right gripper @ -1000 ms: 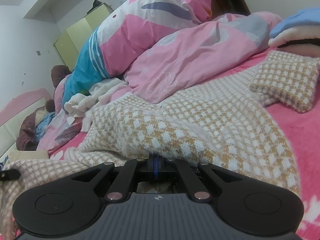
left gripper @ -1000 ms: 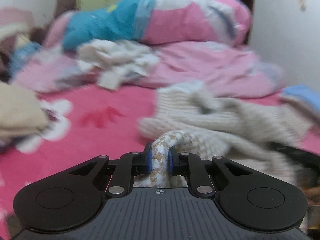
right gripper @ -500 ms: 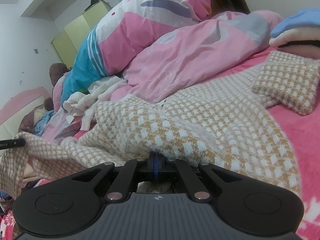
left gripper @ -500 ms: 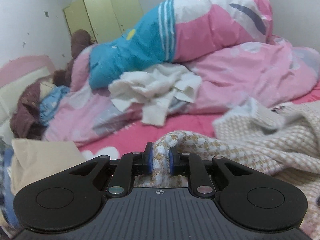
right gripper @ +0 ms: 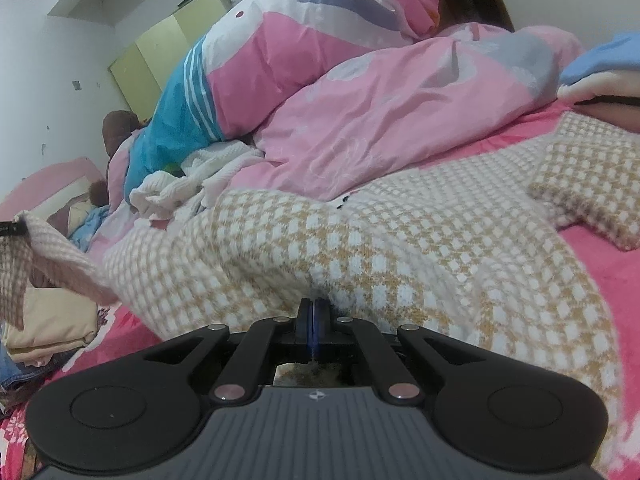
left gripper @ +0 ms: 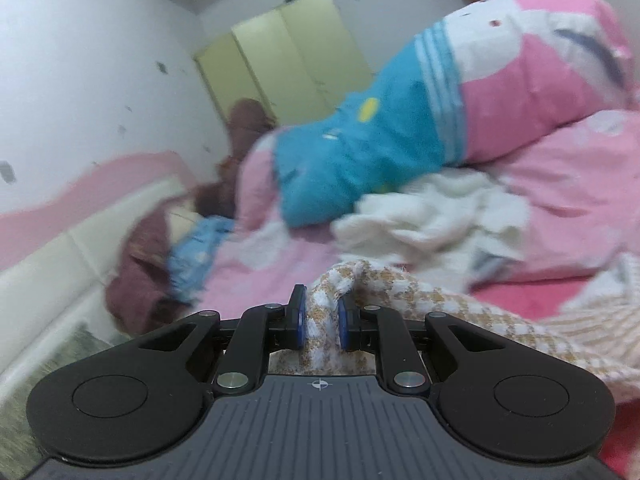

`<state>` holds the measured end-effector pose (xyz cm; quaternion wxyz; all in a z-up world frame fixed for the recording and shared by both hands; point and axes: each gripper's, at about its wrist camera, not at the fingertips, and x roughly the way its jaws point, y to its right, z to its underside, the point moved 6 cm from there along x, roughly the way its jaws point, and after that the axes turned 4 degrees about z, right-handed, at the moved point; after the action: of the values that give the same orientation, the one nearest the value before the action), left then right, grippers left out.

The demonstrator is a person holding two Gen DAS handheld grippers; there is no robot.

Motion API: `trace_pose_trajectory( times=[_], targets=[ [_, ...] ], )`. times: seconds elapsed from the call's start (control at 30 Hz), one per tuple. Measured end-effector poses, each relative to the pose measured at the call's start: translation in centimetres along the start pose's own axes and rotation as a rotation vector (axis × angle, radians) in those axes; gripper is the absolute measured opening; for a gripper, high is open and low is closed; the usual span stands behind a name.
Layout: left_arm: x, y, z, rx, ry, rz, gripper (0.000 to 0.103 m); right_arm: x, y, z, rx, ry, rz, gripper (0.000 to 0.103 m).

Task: Fold clothes
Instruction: 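Pull the held sleeve outward with the left gripper to flatten the sweater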

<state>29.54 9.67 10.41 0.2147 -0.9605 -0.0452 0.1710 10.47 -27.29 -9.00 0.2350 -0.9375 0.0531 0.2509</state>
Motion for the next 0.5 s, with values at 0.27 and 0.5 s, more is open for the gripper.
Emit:
trace_pose_trajectory(
  times=[0.27,0.5],
  targets=[
    [4.8,-4.8,-0.7,-0.081,-0.020,-0.181,0.016,0.2,0.8,0.2,0.019,-0.003,0.029,0.000],
    [10.3,-2.7,2.9,0.017,-0.100,-0.294,0.016,1.2,1.2,0.9,0.028,-0.033,0.024,0.000]
  ],
)
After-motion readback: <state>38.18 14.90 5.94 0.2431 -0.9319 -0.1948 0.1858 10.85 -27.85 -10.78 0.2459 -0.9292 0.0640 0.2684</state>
